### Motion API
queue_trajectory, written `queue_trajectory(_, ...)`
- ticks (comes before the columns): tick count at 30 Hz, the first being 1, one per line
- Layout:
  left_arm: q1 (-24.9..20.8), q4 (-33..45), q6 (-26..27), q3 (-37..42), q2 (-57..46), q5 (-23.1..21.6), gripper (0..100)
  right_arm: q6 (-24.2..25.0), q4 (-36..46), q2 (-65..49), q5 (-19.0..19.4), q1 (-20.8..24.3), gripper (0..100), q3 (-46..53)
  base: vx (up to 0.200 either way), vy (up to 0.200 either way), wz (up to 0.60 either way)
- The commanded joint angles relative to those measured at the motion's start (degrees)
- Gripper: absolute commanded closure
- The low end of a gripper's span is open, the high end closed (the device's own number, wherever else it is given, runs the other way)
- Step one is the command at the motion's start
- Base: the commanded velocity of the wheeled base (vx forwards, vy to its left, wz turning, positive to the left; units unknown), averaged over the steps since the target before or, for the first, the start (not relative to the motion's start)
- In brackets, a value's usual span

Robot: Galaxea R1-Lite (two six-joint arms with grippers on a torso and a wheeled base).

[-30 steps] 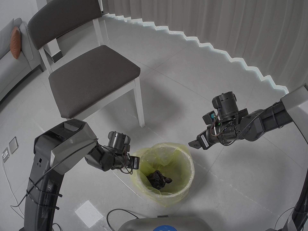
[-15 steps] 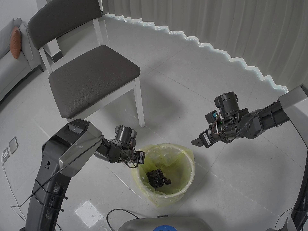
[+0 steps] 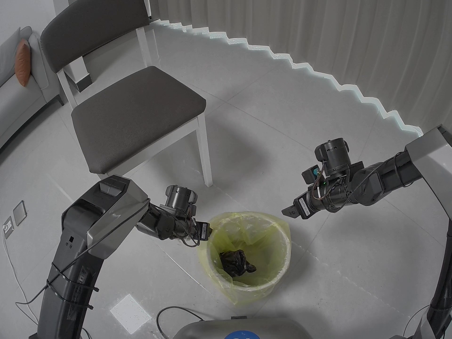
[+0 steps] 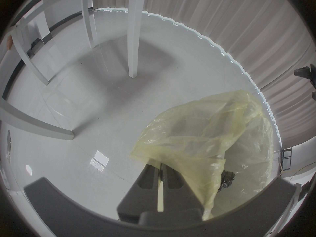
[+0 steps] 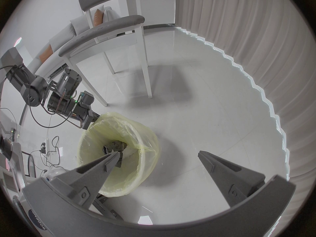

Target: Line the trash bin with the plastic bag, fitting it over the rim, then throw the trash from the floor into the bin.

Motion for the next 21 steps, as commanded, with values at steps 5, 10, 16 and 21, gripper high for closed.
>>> queue_trajectory(5,1.64,-0.32,0.05,2.05,-2.81,0.05,0,0.09,-0.1,1.93,-0.06,-0.18,0,-0.37,0.0,0.0,0.0)
queue_trajectory(10,3.05,-0.67,0.05,5.03,-5.45,-0.04,0,0.18,-0.02,2.72,0.02,-1.41,0,-0.28,0.0,0.0,0.0)
queue_trajectory(16,4.72,-4.1,0.05,9.78,-9.84,-0.13,0,0.0,-0.1,5.97,0.11,-3.16,0,-0.19,0.0,0.0,0.0)
queue_trajectory(21,5.25,-4.81,-0.12,13.21,-13.53,-0.04,0,-0.09,-0.1,8.61,1.61,-3.43,0,-0.19,0.0,0.0,0.0)
